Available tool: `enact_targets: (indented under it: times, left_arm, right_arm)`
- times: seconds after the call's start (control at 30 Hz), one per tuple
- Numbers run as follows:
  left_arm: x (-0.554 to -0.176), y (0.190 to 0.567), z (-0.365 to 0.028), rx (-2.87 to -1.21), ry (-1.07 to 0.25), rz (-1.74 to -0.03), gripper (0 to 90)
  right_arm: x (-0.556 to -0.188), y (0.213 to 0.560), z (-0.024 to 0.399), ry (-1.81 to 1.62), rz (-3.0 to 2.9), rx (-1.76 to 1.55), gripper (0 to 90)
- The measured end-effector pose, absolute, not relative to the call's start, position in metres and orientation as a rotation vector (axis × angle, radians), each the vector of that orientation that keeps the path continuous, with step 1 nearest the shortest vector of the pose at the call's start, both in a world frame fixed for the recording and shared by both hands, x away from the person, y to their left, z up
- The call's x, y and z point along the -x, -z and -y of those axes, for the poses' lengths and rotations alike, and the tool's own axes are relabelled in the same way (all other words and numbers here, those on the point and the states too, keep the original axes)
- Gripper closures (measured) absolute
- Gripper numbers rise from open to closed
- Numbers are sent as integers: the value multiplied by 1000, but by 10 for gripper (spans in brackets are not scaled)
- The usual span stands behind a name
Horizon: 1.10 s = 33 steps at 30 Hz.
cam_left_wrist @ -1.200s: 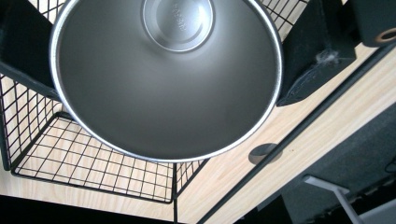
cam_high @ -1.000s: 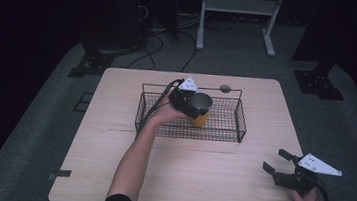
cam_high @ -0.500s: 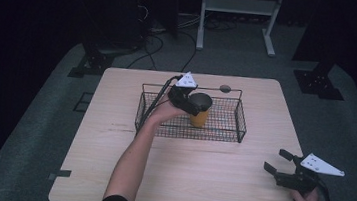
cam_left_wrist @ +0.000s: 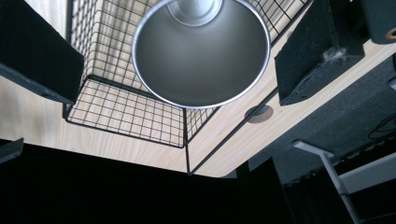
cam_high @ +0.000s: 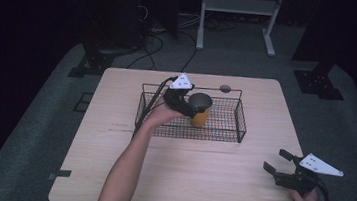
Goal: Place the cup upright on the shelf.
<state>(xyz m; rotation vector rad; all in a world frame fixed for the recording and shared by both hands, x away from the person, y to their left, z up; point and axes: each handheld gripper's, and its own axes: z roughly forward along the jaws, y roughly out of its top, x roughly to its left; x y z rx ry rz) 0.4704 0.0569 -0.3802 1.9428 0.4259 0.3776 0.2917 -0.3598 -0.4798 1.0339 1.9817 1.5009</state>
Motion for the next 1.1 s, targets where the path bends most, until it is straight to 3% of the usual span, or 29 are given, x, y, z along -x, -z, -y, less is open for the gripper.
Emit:
enact_targets:
  times: [1.1]
  left_arm:
    - [-427,376,-70,-1854,-364,-358,7]
  right_arm:
    - [-292,480,358,-1484,-1990,-1026,132]
